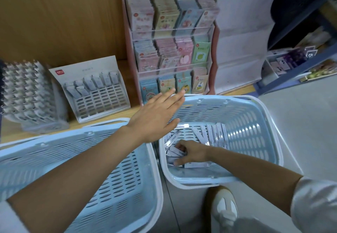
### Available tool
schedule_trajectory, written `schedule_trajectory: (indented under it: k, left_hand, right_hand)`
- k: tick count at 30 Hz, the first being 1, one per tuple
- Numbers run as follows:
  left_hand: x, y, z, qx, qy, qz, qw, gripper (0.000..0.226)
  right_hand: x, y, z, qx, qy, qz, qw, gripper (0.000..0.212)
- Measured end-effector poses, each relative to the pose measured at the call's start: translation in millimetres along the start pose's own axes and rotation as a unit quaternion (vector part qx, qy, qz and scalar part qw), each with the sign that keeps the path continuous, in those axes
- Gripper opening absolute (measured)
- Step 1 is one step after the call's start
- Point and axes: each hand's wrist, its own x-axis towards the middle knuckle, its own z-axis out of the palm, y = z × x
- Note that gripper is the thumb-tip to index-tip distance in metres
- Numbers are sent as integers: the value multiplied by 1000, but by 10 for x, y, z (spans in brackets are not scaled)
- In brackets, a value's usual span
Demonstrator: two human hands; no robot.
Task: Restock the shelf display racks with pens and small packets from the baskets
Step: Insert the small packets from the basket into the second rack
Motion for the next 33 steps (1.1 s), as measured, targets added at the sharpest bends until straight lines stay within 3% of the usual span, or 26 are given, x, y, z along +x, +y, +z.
schedule_trajectory:
  k: [3, 15, 19, 24, 33]
  left_hand:
    - [-2, 0, 1, -2, 1, 0, 1000, 64]
    - [3, 5, -25, -11, -2, 3, 1000, 63]
    - [2, 12, -33, -14, -8, 0, 1000, 63]
    - [1, 11, -36, -30, -16, -5, 999, 63]
    - [9, 32, -79, -59, -29, -14, 998, 62]
  right_hand:
    - [36, -30, 39, -52, -11, -13, 999, 38]
    - [-294, -74, -332, 104, 123, -79, 984, 8]
    - [-393, -84, -398, 146, 156, -73, 974, 4]
    - [-609, -230, -448, 158, 170, -99, 968, 21]
    - [-903, -286, -603, 178, 199, -105, 958, 25]
